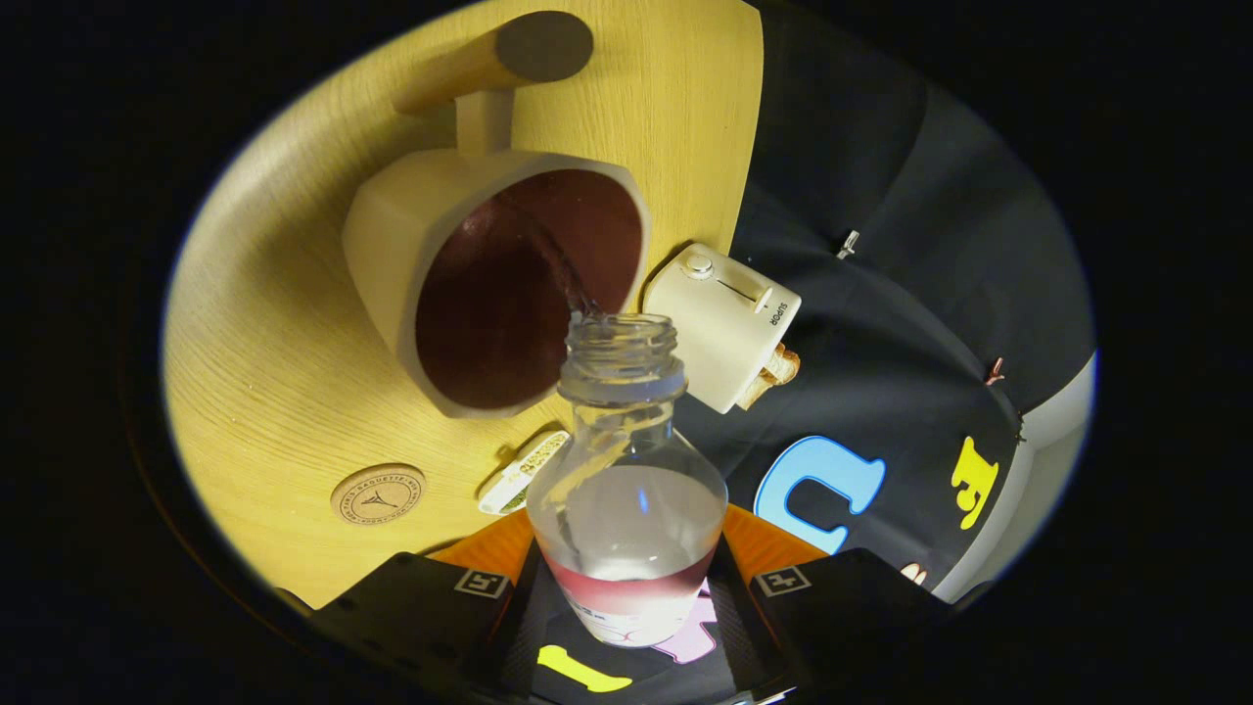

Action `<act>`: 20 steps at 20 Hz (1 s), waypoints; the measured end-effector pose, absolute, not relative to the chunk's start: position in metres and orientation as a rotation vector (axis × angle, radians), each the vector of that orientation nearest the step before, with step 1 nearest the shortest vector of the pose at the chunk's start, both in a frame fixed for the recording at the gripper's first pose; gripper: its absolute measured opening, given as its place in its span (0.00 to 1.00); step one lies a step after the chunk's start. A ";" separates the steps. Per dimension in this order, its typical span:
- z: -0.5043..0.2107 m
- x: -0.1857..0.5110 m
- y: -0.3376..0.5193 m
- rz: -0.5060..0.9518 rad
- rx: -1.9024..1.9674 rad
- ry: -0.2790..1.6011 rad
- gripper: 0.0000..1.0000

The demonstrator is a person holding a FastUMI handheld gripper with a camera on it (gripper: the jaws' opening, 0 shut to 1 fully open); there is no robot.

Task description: Take the bottle from table, then pour the juice into the cup, finally place the bottle on the coaster

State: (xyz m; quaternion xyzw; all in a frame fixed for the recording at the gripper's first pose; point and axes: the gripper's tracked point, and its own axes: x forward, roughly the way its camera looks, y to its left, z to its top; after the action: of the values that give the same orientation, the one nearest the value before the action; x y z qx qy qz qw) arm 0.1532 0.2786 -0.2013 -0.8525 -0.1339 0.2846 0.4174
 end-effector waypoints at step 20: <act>-0.181 0.156 0.296 0.728 -2.272 -0.496 0.75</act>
State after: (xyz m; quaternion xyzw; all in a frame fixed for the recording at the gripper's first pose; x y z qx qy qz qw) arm 0.1559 0.2960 -0.1806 -0.8750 -0.1911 0.2805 0.3453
